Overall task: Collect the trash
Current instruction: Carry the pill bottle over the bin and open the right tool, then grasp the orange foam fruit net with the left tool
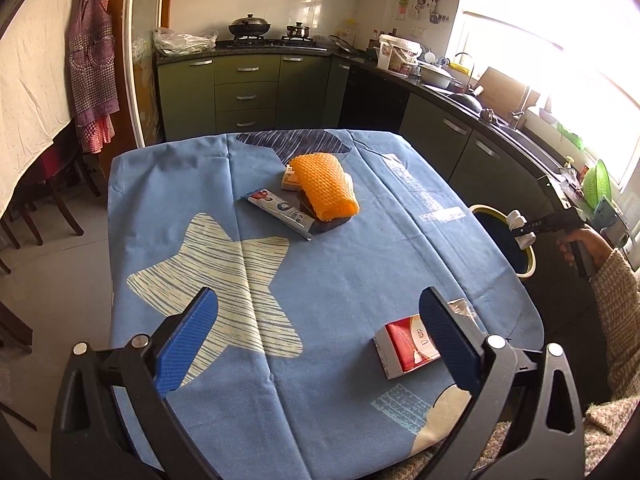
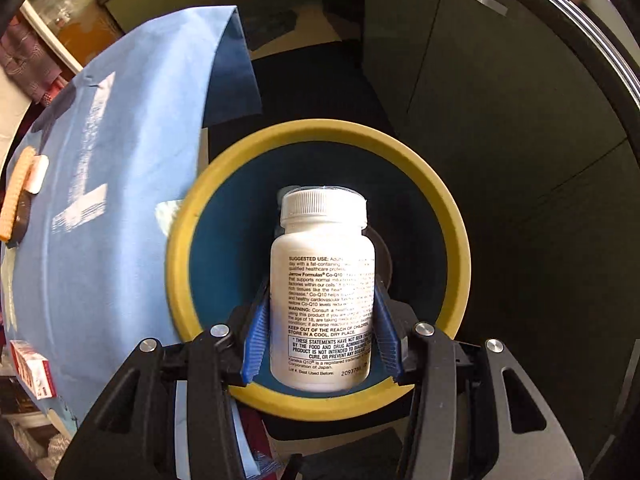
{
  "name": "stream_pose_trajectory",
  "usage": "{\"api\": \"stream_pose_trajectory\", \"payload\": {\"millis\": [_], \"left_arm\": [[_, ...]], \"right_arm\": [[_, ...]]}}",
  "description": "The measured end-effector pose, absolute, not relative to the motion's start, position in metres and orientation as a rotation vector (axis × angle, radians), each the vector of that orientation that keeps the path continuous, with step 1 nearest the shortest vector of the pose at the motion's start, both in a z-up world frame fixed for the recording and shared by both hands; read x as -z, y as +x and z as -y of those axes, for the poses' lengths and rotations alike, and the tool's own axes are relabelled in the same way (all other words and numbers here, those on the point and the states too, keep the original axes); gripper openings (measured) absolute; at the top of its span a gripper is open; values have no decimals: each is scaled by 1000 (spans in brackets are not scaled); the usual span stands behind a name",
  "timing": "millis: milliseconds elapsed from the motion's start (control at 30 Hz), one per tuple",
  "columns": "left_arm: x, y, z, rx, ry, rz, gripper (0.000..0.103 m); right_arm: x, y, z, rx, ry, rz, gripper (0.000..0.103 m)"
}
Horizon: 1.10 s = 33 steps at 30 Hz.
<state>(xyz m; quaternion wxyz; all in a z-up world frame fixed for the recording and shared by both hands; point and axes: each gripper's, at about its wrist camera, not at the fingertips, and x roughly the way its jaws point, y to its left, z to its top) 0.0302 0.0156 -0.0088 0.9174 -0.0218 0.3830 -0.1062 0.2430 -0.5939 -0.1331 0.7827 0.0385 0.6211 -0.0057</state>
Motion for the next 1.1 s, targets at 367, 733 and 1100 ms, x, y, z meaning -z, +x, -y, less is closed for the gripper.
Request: {"api": "stream_pose_trajectory", "payload": {"millis": [367, 733, 1100], "left_arm": [[17, 41, -8, 253, -22, -819, 96], [14, 161, 45, 357, 16, -937, 96], [72, 312, 43, 147, -109, -1202, 96]], "right_arm": [[109, 227, 583, 11, 94, -1252, 65], [85, 199, 521, -133, 46, -1217, 66], [100, 180, 513, -203, 42, -1243, 66]]}}
